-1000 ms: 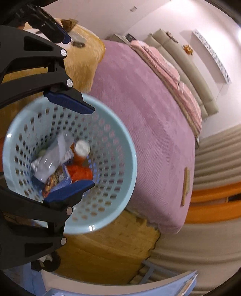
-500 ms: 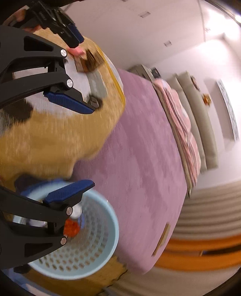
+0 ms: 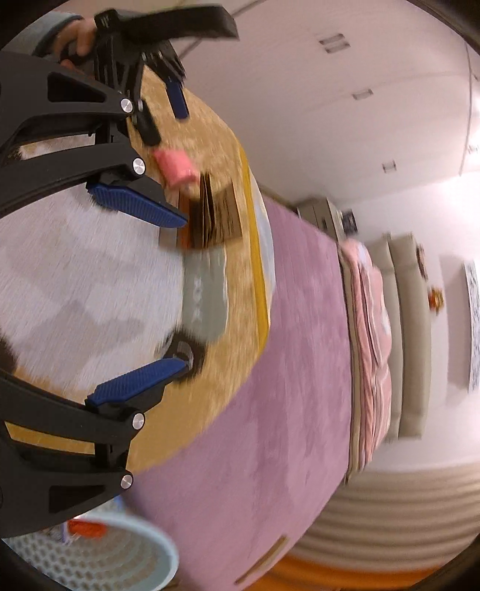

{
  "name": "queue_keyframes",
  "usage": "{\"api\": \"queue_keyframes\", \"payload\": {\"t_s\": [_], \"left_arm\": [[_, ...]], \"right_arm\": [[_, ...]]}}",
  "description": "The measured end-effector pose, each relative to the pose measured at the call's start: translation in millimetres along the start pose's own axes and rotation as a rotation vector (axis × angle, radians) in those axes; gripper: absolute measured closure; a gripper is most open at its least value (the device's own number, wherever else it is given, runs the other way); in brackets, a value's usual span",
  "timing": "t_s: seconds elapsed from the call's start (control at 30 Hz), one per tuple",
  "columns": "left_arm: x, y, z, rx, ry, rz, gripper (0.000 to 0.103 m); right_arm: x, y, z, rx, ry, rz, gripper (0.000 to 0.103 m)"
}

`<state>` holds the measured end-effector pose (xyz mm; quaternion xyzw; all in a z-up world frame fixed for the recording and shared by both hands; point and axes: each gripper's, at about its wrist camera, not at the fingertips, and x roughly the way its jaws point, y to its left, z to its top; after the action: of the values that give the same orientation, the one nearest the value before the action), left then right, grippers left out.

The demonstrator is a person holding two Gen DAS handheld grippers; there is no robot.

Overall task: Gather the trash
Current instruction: 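Grasp the pink plastic bag with the left tool while the right tool grasps the brown cardboard box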

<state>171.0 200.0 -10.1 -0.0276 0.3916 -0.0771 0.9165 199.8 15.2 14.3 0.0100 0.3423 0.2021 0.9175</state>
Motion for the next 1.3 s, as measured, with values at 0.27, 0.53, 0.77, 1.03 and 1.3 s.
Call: {"api": "queue_keyframes", "payload": {"t_s": [0.27,0.53,0.77,1.03,1.3], "left_arm": [[34.3,4.4,9.1,0.026,0.043,-0.017,0.018],[35.4,0.4,3.9,0.018,0.053,-0.063,0.041],[7.7,14.9,-16.2,-0.117,0.006,-0.053,0.042],[-14.6,46.7,-25.5,-0.268,-0.145,0.015,0.042],[-16.7,61.1,-31.4,-0.348,-0.167,-0.038,0.042]], "right_arm": [[45.1,1.5,2.3,-0.021,0.059,0.025,0.033],[62.0,2.3,5.2,-0.036,0.089,0.082,0.033],[91.4,18.7,13.3,-0.149,0.154,0.102,0.033],[123.9,32.3,29.7,-0.243,0.196,0.119,0.024],[155.8,59.2,40.8,-0.310,0.273,0.229,0.017]]}}
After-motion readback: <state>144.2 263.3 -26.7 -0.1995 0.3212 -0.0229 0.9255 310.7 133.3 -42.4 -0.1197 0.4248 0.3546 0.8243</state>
